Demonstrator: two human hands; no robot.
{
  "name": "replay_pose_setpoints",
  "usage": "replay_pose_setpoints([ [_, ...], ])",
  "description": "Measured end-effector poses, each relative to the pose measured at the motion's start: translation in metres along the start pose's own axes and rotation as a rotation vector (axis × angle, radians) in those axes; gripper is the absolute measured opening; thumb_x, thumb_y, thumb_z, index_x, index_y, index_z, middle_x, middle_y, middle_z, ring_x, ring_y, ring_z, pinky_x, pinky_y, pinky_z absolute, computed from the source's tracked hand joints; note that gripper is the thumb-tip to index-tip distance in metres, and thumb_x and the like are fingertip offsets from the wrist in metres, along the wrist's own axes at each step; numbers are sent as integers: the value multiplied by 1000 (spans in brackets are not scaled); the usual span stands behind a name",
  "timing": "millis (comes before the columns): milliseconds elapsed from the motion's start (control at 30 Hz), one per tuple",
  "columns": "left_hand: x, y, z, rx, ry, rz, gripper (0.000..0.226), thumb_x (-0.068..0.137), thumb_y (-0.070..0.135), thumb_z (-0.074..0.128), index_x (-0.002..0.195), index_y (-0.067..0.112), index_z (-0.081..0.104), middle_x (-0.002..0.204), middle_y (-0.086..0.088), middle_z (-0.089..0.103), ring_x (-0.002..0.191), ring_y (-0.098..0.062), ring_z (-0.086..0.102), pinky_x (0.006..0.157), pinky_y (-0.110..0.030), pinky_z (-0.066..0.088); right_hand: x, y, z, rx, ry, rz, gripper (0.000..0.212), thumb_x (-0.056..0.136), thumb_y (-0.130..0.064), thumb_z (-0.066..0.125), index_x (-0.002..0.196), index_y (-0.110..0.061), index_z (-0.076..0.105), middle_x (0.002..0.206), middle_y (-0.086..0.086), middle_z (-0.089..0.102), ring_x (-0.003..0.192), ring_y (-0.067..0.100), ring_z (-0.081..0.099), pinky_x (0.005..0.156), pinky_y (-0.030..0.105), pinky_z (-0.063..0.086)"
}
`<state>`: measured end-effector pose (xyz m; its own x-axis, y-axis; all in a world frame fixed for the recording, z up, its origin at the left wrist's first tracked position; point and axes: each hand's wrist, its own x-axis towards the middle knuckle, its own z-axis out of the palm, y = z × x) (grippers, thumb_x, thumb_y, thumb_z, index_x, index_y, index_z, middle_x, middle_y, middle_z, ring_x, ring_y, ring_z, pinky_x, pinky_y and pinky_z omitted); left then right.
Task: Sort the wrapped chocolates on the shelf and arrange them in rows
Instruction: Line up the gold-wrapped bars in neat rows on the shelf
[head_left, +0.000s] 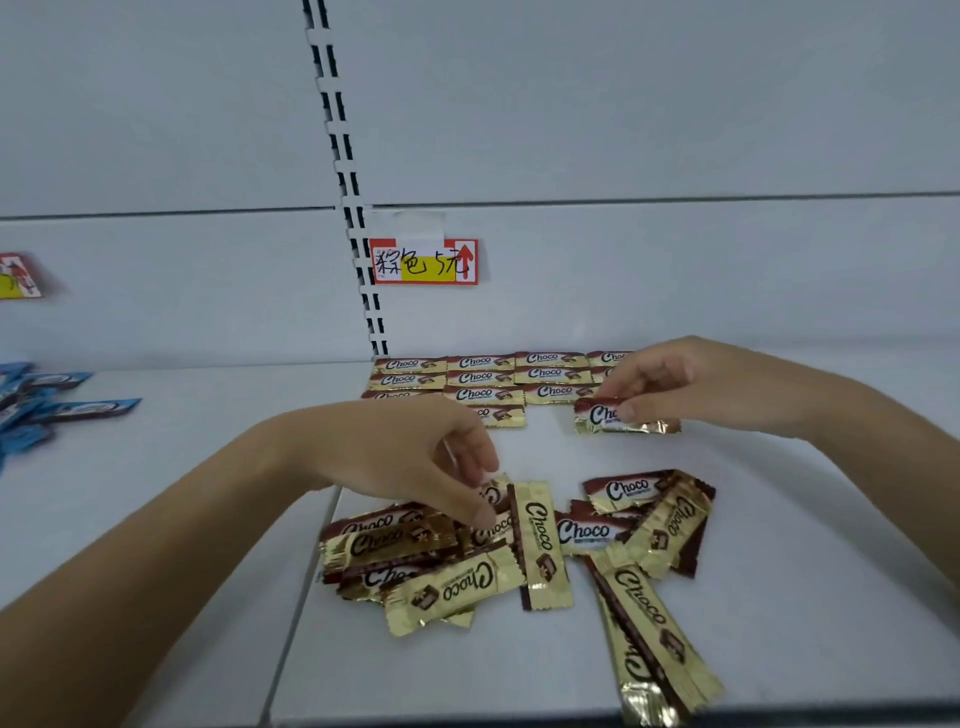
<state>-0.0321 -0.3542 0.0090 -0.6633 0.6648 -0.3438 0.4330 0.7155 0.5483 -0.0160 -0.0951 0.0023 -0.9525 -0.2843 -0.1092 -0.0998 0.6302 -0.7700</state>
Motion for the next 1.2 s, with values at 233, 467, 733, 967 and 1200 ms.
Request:
replay_pose_setpoints([
  [233, -7, -4, 4, 129, 48, -27, 26, 72, 41, 72, 86, 39, 51, 81, 18, 55, 73, 4, 52, 62, -9, 38, -1, -8, 21, 28, -38, -112, 25, 66, -37, 66, 88, -27, 67, 92, 3, 69, 87, 17, 65, 79, 24, 50],
  [467, 4, 5, -15, -137, 152, 97, 8, 82, 21, 63, 77, 24, 57, 68, 12, 60, 63, -5, 53, 68, -25, 44, 2, -4, 12, 84, 104, -83, 10, 82, -12, 64, 88, -21, 64, 82, -9, 67, 75, 1, 61, 70, 11, 46],
  [733, 47, 34, -12, -464, 419, 199, 32, 82, 4, 65, 107, 21, 55, 88, -7, 61, 66, -14, 67, 71, -29, 59, -5, 10, -22, -264, 116, 105, 10, 84, -18, 63, 82, -28, 63, 84, -5, 65, 76, 10, 58, 69, 20, 41],
  [967, 73, 28, 18, 23, 539, 271, 12, 82, 25, 67, 76, 25, 56, 81, 6, 58, 75, -5, 51, 71, -19, 40, -4, 16, -23, -484, 129, 39, 16, 80, -25, 67, 79, -40, 61, 86, -13, 65, 75, -7, 55, 69, 9, 41],
  [1200, 76, 17, 24, 391, 508, 360, 18, 90, 34, 54, 100, 25, 66, 103, 8, 58, 93, -6, 35, 84, -21, 30, -2, 18, -20, -494, 65, 17, 14, 79, -26, 69, 82, -37, 63, 88, -15, 61, 82, 0, 56, 80, 24, 45],
])
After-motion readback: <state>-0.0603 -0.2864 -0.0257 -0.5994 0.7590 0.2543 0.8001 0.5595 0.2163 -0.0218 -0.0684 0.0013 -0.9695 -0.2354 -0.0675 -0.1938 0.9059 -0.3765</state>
